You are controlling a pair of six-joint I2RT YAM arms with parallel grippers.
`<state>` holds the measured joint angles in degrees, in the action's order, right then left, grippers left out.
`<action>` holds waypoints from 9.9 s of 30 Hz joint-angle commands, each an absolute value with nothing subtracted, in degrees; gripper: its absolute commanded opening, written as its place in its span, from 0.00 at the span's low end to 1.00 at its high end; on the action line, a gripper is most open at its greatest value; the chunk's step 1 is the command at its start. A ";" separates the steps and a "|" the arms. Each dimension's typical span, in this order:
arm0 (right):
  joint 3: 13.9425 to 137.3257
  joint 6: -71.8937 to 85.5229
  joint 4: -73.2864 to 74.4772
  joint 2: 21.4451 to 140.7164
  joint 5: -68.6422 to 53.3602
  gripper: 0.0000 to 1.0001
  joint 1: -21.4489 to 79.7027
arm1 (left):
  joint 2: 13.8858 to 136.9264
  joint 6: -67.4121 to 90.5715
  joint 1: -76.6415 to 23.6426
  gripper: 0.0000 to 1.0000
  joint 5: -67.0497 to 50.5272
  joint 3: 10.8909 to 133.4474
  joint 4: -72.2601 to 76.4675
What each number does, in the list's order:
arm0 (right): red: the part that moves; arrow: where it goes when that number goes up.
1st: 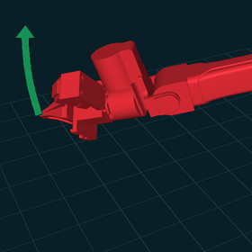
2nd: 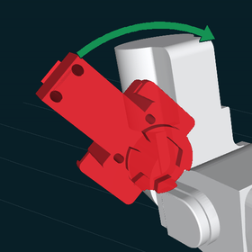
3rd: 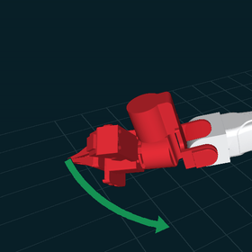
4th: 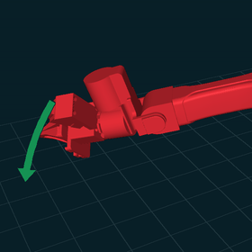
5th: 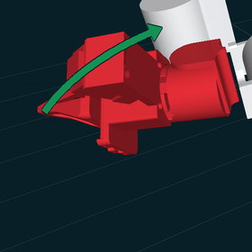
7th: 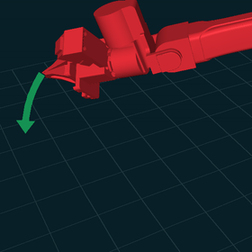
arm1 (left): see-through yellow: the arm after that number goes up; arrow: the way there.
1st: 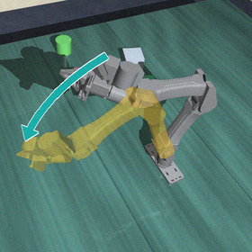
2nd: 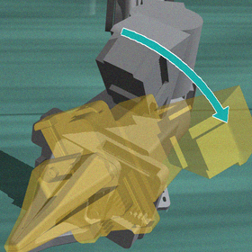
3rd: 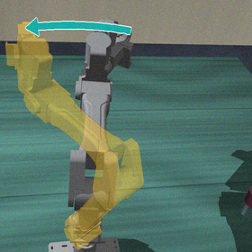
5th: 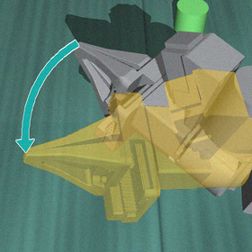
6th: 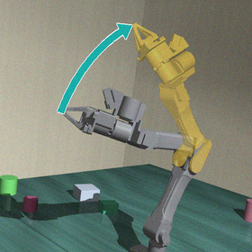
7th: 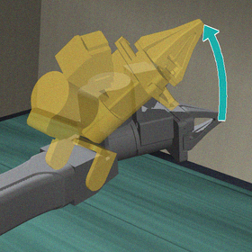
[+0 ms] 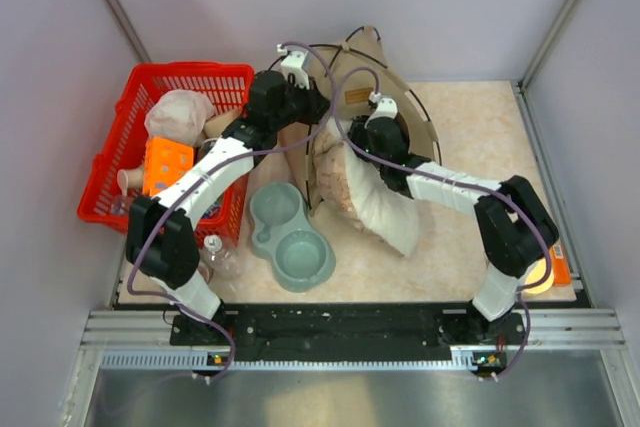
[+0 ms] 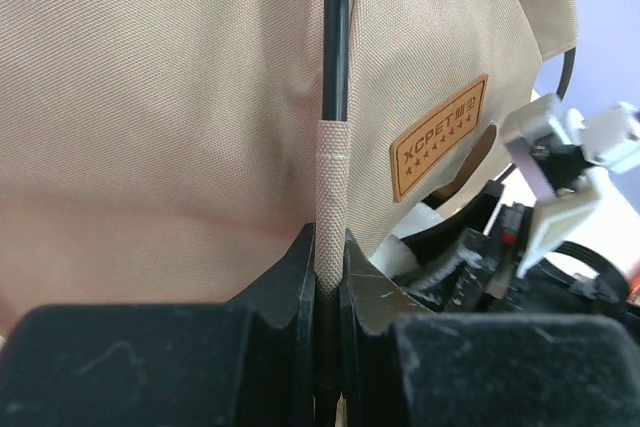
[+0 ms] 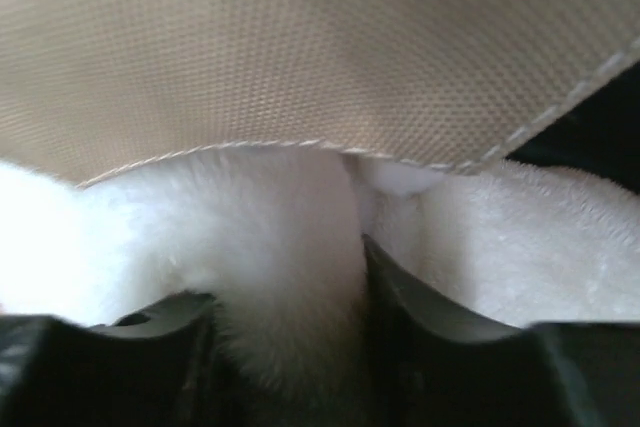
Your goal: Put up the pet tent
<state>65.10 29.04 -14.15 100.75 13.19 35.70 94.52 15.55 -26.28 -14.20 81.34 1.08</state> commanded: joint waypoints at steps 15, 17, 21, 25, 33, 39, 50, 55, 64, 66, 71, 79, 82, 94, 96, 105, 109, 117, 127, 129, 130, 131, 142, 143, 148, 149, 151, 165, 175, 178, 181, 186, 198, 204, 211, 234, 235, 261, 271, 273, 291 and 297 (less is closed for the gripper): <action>61.97 29.00 6.41 76.48 10.20 0.90 34.02 | 95.54 18.19 -26.72 0.00 -18.02 81.39 3.52; 61.09 29.79 6.59 74.28 8.71 0.92 32.96 | 95.54 17.84 -26.72 0.00 -18.02 81.04 3.60; 60.64 30.50 7.29 70.59 6.25 0.94 31.38 | 95.28 17.49 -26.72 0.00 -17.49 80.42 3.60; 59.85 30.59 7.20 67.15 -1.13 0.95 30.41 | 95.01 17.23 -26.63 0.00 -17.14 80.51 3.52; 50.21 36.03 22.15 64.08 10.64 0.95 26.02 | 94.83 18.37 -26.63 0.00 -17.23 80.60 3.43; 42.63 33.58 15.04 68.63 7.66 0.95 25.49 | 94.83 18.63 -26.72 0.00 -17.58 79.98 2.81; 48.51 27.96 -2.19 78.05 -2.20 0.00 25.66 | 95.62 17.84 -26.63 0.00 -21.09 81.04 2.11; 54.04 19.97 -3.59 77.17 5.09 0.00 28.64 | 97.03 15.91 -26.72 0.00 -21.18 84.46 -3.25; 59.06 5.81 -12.65 79.00 7.45 0.00 30.59 | 100.02 16.26 -26.63 0.00 -24.08 85.96 -7.29; 59.85 4.40 -13.53 82.51 11.49 0.00 30.59 | 99.50 15.82 -26.72 0.00 -24.08 85.52 -7.47; 60.81 4.74 -15.30 91.04 22.76 0.00 30.59 | 98.26 16.00 -26.63 0.00 -24.34 83.76 -6.42; 64.24 13.44 -0.99 84.04 23.73 0.78 31.64 | 97.21 15.56 -26.72 0.00 -22.42 83.58 -7.21; 66.35 14.68 6.05 79.82 24.17 0.86 31.73 | 96.94 15.12 -26.72 0.00 -21.71 83.67 -7.29; 63.47 25.56 25.75 69.00 25.40 0.93 31.73 | 96.68 13.71 -26.54 0.00 -21.36 83.67 -8.70; 59.52 29.34 25.93 68.21 25.49 0.95 31.64 | 96.68 13.71 -26.54 0.00 -21.36 83.58 -8.88; 49.65 29.89 4.85 78.82 18.98 0.90 31.38 | 95.80 13.54 -26.46 0.00 -18.55 82.00 -9.23; 53.34 26.47 -3.76 85.24 19.95 0.19 31.38 | 96.15 13.89 -26.46 0.00 -19.60 81.91 -9.40; 56.78 15.13 -21.32 84.82 15.92 0.00 32.96 | 96.33 14.50 -26.54 0.00 -23.99 82.70 -9.32; 55.54 6.50 -38.95 93.50 15.82 0.00 32.78 | 97.12 17.66 -26.46 0.00 -27.77 83.58 -8.00; 56.77 8.60 -34.30 95.53 17.65 0.00 32.78 | 97.38 18.02 -26.46 0.00 -27.95 83.76 -7.91; 56.86 10.18 -32.10 95.89 18.19 0.00 32.78 | 97.47 18.02 -26.46 0.00 -27.86 83.93 -8.00; 56.69 11.59 -30.34 95.54 18.45 0.07 32.78 | 97.56 18.10 -26.46 0.00 -27.95 84.11 -7.91; 56.95 22.85 -2.31 77.27 21.18 0.85 32.78 | 98.09 17.67 -26.46 0.00 -26.72 85.34 -8.35; 56.87 23.37 -0.20 75.69 21.01 0.86 32.78 | 98.26 17.58 -26.37 0.00 -26.72 85.43 -8.26; 53.45 24.43 6.58 70.32 19.43 0.89 32.78 | 98.61 17.58 -26.37 0.00 -27.16 86.13 -8.35; 52.65 24.87 7.37 69.27 19.42 0.90 32.87 | 98.79 17.58 -26.37 0.00 -27.33 86.31 -8.26; 50.28 24.96 6.95 67.77 18.12 0.90 32.78 | 98.88 17.75 -26.37 0.00 -27.68 86.48 -8.18; 39.54 25.58 -21.78 80.22 -5.18 0.47 34.54 | 101.34 30.23 -26.46 0.00 -35.77 87.98 1.32; 51.05 29.44 -43.13 96.84 -0.98 0.49 35.60 | 98.88 32.08 -26.54 0.00 -36.30 83.85 1.14; 54.66 30.93 -45.35 100.01 2.72 0.50 36.03 | 97.91 33.04 -26.81 0.00 -36.21 82.27 1.23; 56.95 32.34 -45.79 101.34 6.67 0.52 36.74 | 97.21 34.71 -26.81 0.00 -36.03 82.70 1.14; 57.92 32.00 -44.83 100.20 7.56 0.54 37.44 | 96.42 38.40 -26.63 0.00 -37.26 86.12 1.76; 52.65 26.11 -10.58 82.37 6.94 0.74 37.44 | 97.99 47.46 -26.63 0.00 -41.31 87.01 11.86; 57.91 23.91 8.32 73.14 4.93 0.87 34.02 | 98.53 45.71 -26.72 0.00 -41.75 85.61 11.52; 61.17 19.78 22.83 71.18 -4.48 0.91 31.46 | 97.38 40.35 -26.80 0.00 -41.13 81.83 9.76; 50.90 32.77 -18.52 85.09 -2.55 0.00 34.01 | 94.75 33.13 -27.16 0.00 -37.53 77.52 1.93; 50.37 33.83 -21.42 84.38 -2.64 0.00 33.93 | 94.75 33.66 -27.16 0.00 -37.96 77.78 2.02; 48.16 33.66 -25.69 89.22 -8.54 0.70 38.93 | 93.51 38.50 -24.08 0.00 -42.71 79.72 5.80; 52.82 24.27 2.96 71.56 8.61 0.89 36.57 | 93.95 36.92 -23.91 0.00 -41.66 80.86 5.19; 53.78 21.72 5.96 67.96 7.65 0.89 34.73 | 94.04 36.56 -23.91 0.00 -41.48 81.21 5.27; 87.00 -10.63 22.32 83.31 -18.62 0.84 14.51 | 89.56 22.06 -23.91 0.42 -28.31 80.16 -5.45; 95.35 -9.76 26.10 91.49 -19.78 0.69 14.06 | 87.54 21.27 -23.99 0.50 -26.20 79.89 -3.43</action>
